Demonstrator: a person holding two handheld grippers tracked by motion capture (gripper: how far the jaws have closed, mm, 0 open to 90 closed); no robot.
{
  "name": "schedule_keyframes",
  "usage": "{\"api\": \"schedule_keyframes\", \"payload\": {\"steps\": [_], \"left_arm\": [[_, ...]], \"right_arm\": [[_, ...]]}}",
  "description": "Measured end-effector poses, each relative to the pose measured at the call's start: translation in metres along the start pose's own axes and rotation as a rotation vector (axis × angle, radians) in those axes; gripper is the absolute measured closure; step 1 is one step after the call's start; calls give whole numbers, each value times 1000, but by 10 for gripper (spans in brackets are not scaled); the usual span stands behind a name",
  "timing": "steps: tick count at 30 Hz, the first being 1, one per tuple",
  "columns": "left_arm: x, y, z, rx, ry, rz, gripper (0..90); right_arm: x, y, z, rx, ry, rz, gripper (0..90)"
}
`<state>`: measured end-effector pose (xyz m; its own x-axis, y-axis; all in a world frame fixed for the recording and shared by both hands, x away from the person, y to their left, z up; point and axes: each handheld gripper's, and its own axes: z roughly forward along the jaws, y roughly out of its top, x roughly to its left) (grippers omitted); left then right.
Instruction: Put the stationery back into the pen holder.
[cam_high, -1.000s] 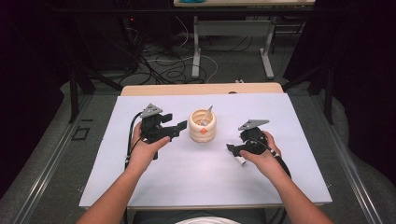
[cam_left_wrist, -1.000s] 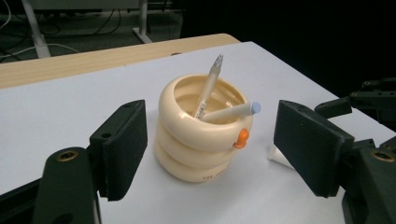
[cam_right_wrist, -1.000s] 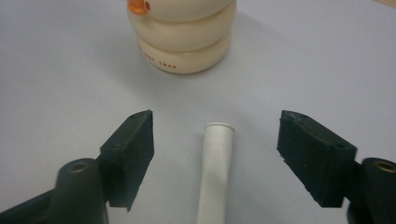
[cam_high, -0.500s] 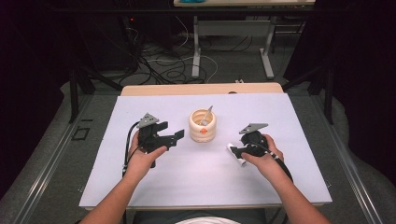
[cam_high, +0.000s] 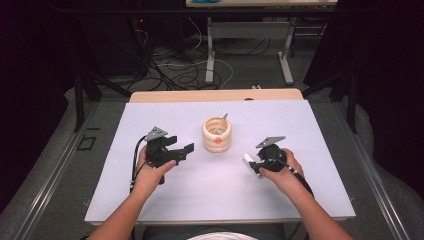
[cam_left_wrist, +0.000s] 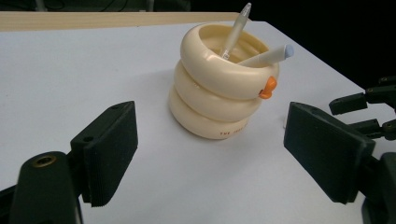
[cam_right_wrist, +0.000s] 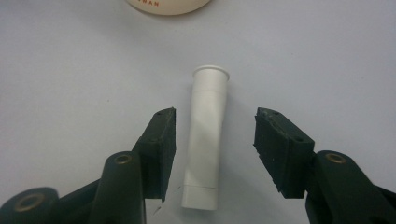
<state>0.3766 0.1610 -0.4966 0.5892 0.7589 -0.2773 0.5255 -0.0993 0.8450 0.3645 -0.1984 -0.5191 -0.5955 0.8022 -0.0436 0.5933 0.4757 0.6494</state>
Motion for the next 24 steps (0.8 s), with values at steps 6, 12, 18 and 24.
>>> {"api": "schedule_keyframes", "payload": {"steps": [6,12,18,24], "left_arm": [[5,-1,-3,-13,12,-15,177],[8,-2,-4,0,12,-19,178],[9,-3,-4,8,13,-24,177],[9,-3,-3,3,14,-29,178]], "right_arm": [[1,-3,4,24,6,-12,511],[1,-6,7,34,3,21,551],[0,-7,7,81,28,87,585],[-1,-10,9,103,53,127,607]]}}
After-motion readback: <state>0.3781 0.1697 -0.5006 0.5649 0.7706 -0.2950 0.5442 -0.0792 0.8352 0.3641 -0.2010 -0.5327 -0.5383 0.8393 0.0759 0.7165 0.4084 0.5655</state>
